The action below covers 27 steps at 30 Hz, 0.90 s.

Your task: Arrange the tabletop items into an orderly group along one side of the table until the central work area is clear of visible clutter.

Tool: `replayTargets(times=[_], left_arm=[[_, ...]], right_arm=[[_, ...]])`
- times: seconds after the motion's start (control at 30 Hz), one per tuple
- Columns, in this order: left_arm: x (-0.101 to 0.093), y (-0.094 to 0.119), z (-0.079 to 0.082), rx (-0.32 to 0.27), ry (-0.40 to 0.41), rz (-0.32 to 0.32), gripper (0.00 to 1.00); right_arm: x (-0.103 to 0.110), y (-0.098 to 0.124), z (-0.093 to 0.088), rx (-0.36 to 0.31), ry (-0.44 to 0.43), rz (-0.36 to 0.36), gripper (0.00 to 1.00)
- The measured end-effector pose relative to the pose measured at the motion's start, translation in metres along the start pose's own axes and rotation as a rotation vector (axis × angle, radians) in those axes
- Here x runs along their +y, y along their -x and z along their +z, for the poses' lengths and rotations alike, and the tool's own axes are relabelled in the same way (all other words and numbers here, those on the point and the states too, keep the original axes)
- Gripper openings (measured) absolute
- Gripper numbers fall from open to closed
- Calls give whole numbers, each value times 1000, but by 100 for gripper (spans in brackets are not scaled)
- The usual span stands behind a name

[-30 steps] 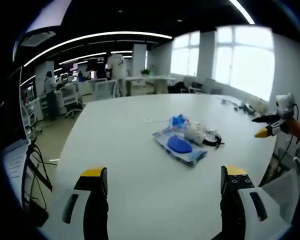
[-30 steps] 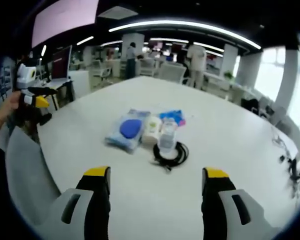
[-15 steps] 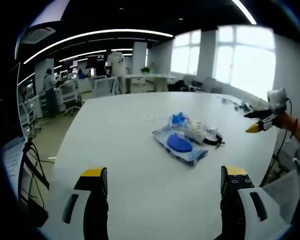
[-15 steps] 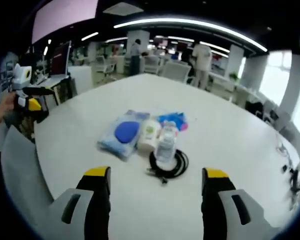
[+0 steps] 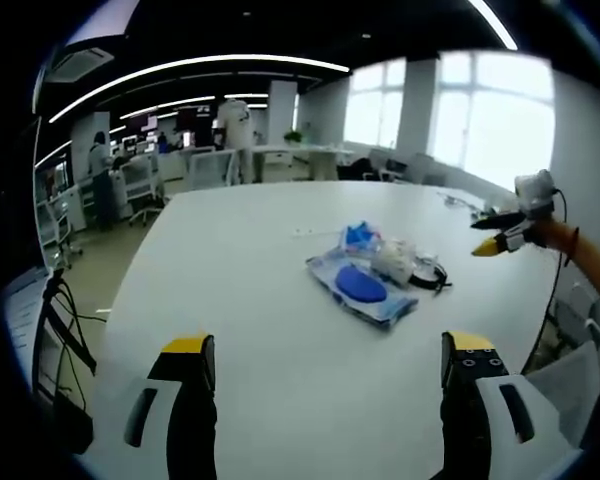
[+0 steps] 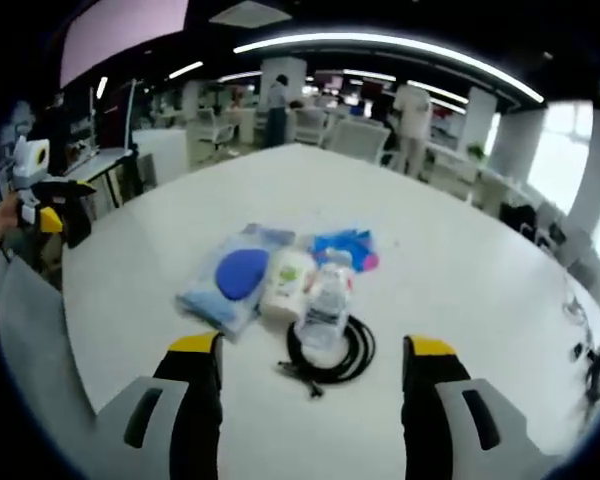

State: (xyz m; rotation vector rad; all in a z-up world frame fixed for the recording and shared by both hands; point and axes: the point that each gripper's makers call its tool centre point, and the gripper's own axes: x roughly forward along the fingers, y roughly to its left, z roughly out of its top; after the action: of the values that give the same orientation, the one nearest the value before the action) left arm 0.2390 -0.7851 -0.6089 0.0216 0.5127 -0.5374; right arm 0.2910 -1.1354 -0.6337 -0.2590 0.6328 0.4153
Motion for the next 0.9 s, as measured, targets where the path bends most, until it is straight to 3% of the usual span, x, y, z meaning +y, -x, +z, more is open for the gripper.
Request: replayTargets(times=[0.37, 0.57, 0.9], left_arm=[[3, -2, -6, 13, 7, 0, 92], [5, -3, -10, 24, 14, 1, 91], [6, -3, -22, 59, 5, -8, 92]], right_arm=[[-13, -30, 12, 41, 46, 8, 65], [-10, -44, 16, 69, 51, 33, 65], [-14, -71, 13, 123, 9, 35, 64]])
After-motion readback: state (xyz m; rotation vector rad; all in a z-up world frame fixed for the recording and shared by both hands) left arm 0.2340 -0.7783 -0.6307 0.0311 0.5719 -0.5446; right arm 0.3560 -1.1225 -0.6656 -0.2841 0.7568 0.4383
